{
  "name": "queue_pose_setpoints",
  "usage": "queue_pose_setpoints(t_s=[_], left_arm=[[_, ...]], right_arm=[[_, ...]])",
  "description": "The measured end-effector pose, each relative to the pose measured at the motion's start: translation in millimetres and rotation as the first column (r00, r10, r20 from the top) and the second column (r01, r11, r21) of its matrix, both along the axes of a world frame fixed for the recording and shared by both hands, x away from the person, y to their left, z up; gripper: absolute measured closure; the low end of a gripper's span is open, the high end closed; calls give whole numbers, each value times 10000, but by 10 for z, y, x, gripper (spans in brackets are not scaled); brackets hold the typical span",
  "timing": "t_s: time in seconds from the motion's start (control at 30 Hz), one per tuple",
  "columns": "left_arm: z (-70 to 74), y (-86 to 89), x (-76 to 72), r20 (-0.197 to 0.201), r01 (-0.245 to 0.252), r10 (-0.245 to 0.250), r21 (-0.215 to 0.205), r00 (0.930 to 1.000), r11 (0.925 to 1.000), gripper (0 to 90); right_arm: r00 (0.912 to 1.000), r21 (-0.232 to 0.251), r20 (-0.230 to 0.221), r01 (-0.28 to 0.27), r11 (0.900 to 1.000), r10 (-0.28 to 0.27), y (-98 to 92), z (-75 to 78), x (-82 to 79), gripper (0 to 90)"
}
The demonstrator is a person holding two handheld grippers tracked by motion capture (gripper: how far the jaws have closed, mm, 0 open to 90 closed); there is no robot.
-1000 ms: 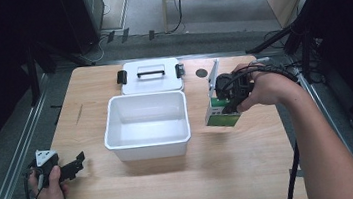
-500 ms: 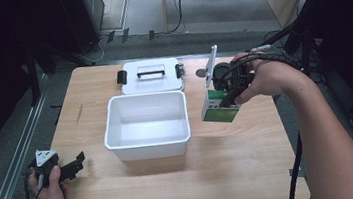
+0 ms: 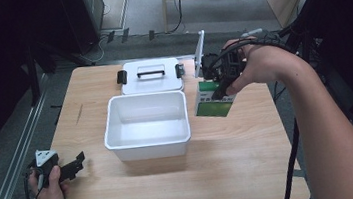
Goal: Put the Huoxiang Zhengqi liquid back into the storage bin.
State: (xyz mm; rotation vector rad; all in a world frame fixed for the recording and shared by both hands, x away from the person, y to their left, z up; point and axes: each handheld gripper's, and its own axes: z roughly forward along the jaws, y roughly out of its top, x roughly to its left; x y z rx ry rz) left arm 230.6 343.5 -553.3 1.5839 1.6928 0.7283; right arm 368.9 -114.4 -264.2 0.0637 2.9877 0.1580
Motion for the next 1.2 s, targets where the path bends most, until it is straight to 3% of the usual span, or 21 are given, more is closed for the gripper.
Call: queue_pose_setpoints(t_s=[0.13, 0.33, 0.6, 1.03, 1.2], left_arm=[[0, 1, 0, -4, -1, 1, -7, 10000, 10000, 84], [0, 1, 0, 6, 7, -7, -14, 10000, 10000, 84], [0, 4, 1, 38, 2, -2, -46, 10000, 10000, 84], [0, 8, 1, 52, 1, -1, -99, 10000, 10000, 84], [0, 8, 1, 46, 2, -1, -105, 10000, 9999, 84]], right_arm=[[9999, -8, 18, -109, 9999, 109, 129, 99, 8, 645], [9997, 161, 3, -245, 9996, 245, 298, 140, 45, 645], [9989, -27, -111, -445, 9990, 445, 601, 188, 41, 645], [9971, 181, -205, -728, 9972, 731, 996, 145, 43, 645], [9949, 32, -277, -968, 9953, 969, 1108, 86, 57, 645]])
